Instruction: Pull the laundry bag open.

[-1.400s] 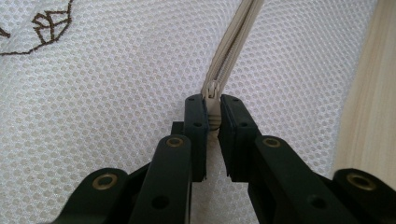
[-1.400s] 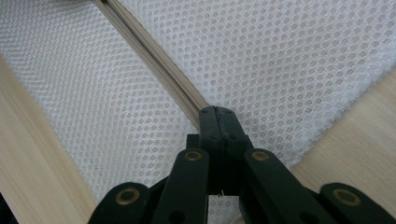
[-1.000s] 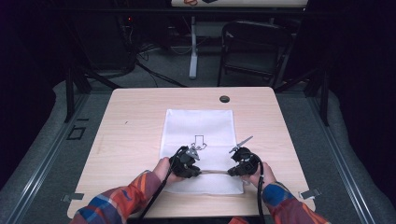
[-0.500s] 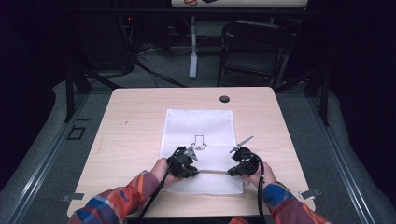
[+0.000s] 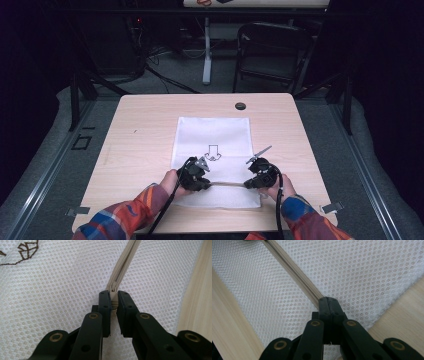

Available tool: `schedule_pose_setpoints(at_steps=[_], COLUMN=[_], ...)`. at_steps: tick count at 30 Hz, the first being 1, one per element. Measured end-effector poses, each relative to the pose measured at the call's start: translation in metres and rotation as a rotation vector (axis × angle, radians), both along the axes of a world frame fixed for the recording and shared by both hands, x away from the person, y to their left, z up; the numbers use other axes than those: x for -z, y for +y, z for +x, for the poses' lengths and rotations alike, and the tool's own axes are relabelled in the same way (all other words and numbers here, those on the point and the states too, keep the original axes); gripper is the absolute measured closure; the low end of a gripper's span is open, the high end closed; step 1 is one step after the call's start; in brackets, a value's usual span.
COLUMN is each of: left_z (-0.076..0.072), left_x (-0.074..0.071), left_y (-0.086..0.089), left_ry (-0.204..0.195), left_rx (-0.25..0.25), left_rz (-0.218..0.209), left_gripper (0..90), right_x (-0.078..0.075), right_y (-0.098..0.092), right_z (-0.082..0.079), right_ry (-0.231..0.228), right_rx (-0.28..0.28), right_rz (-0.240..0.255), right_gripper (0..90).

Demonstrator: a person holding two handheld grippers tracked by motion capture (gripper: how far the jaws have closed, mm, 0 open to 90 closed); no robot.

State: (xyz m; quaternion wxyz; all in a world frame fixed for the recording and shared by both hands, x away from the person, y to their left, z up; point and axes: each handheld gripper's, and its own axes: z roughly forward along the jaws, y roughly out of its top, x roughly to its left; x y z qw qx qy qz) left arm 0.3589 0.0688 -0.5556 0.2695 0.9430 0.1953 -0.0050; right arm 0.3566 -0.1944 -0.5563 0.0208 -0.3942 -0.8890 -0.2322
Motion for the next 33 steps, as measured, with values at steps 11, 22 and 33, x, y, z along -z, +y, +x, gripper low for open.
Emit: schedule_pose_setpoints(at_steps=[11,22,33], left_z=[-0.001,-0.002,0.008], left_x=[-0.001,-0.001,-0.002], left_y=[0.004,0.009,0.038], left_ry=[-0.004,0.013,0.017], left_rx=[-0.003,-0.008,-0.097], left_rz=[-0.008,-0.005,0.011], left_gripper=[82.1,82.1,82.0], right_x=[0.000,0.000,0.000], right_y=[0.001,0.001,-0.002], right_z=[0.000,0.000,0.000], right_ry=[0.012,0.013,0.022], right_rx=[-0.010,-0.013,-0.007], right_rz=[0.001,0.002,0.010], right_gripper=[90.0,90.0,90.0])
